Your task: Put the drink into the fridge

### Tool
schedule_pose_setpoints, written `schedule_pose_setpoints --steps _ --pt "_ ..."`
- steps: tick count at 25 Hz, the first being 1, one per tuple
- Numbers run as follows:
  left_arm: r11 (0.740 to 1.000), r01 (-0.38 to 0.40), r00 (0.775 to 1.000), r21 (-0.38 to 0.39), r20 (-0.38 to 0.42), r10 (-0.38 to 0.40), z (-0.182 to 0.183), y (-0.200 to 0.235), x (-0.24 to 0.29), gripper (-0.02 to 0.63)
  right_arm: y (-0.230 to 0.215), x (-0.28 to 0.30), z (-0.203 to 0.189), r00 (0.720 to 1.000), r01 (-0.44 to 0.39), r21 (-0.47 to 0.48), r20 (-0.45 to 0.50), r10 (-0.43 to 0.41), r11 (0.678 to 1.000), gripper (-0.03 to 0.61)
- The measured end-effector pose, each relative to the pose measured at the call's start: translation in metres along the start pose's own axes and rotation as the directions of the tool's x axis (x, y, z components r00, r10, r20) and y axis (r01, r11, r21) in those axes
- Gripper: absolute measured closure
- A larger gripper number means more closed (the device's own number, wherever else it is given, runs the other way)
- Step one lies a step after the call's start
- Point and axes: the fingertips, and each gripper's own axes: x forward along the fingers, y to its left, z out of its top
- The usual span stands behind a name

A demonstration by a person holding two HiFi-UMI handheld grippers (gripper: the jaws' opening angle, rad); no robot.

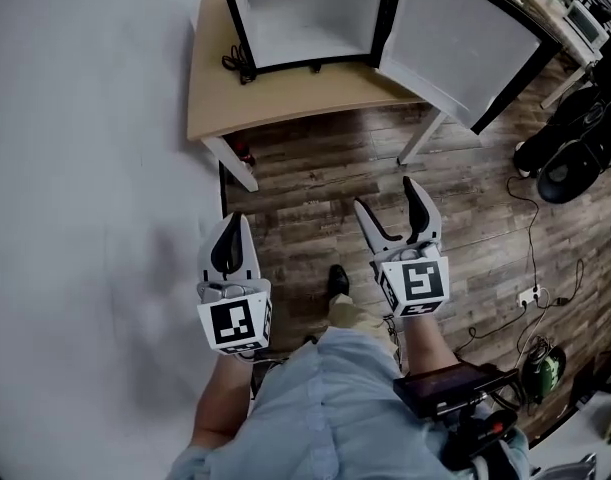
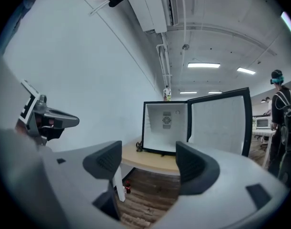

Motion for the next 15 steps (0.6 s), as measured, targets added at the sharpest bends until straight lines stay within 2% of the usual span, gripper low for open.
schedule_pose_setpoints --steps 8,15 --pt "0.999 -0.025 0.999 0.028 0.022 0.025 0.036 0.0 0.104 0.604 -0.068 0.09 0.023 0.999 -0.023 0.001 0.027 0.023 1.0 0.229" --pt "0.997 -0.071 0.994 0.031 0.087 0.068 0.061 0.004 0.155 0.604 -0.103 0.14 0.051 0.995 -0.044 -0.04 0.087 0.047 0.998 0.232"
